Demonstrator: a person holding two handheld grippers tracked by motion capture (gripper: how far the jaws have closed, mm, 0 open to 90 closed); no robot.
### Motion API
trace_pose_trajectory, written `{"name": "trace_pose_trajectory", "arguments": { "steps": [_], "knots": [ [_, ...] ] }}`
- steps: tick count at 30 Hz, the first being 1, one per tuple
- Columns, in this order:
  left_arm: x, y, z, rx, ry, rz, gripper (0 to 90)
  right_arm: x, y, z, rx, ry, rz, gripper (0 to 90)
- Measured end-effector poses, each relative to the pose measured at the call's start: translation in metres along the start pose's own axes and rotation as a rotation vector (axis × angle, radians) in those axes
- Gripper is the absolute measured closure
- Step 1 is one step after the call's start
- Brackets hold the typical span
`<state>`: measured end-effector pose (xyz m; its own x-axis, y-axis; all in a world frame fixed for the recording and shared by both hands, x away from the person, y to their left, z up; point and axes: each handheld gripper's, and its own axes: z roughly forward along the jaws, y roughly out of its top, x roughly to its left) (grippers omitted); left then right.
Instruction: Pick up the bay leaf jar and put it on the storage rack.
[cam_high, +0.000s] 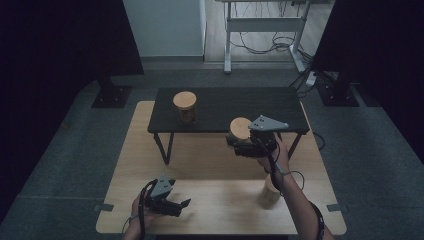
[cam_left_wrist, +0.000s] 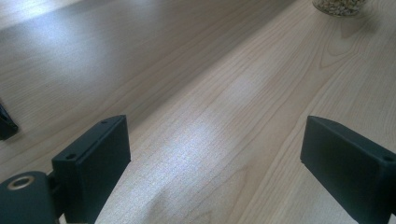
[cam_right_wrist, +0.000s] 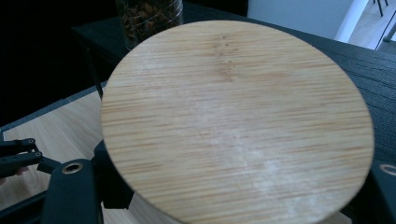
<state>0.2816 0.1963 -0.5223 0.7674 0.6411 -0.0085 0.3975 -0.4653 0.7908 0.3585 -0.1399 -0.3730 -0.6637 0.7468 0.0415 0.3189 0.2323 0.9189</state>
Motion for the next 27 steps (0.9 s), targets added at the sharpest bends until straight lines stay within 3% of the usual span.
{"name": "trace_pose_trajectory", "arguments": {
  "steps": [12, 27],
  "knots": [
    [0.000, 0.000, 0.001, 0.003, -0.003, 0.000, 8.1, 0.001, 0.010, -0.006, -0.008, 0.000, -0.013, 25.1],
    [0.000, 0.000, 0.000, 0.002, -0.001, 0.000, 8.1, -0.004, 0.027, -0.001, -0.006, -0.016, -0.030, 25.1]
  ]
}}
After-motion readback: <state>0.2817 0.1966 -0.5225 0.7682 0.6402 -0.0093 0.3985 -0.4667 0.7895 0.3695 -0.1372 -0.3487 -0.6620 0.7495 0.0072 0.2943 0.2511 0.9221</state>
